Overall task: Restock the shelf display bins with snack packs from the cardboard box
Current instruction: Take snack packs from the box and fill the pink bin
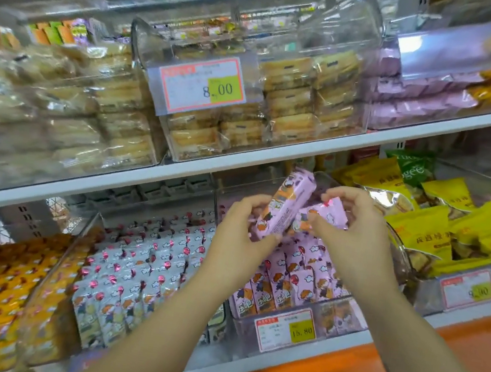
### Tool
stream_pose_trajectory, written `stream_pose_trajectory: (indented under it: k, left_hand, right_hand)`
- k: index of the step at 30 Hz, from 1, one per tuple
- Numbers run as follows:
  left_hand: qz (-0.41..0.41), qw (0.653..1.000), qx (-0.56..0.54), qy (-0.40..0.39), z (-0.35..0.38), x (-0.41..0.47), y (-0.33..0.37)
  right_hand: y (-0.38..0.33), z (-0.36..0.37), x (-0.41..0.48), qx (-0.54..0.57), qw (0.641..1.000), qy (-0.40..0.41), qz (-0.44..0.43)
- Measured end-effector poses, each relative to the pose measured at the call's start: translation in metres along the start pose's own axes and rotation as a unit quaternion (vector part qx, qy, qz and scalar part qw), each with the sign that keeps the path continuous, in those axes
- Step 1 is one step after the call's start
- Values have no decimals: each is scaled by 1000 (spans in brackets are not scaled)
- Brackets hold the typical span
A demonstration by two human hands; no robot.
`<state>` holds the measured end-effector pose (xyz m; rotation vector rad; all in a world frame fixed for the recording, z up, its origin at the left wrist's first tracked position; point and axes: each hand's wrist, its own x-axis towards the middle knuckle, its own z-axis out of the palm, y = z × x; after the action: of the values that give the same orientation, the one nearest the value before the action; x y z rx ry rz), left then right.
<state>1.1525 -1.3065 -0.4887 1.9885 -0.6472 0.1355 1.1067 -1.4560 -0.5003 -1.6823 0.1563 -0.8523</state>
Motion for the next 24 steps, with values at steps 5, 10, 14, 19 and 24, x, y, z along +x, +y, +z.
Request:
stream_pose_trajectory:
  k: [5,10,14,19,24]
  left_hand:
    - [-27,998,-33,47,-32,-29,3]
    - [-68,996,-57,30,-53,-42,5]
    - [-73,997,10,-18,-59,-44,3]
    - [-56,995,83,-4,-61,-40,7]
    - [37,964,256,-68,-62,-35,14]
  right_hand:
    - [-17,-16,-13,41,999,-14,-31]
    - [-19,-17,-24,41,990,-134,7]
    - [-10,-7,-31,-37,980,-195,17]
    - [-6,-3,-30,-205,939,-274,-18]
    - [7,-2,-29,-318,888,-330,-26]
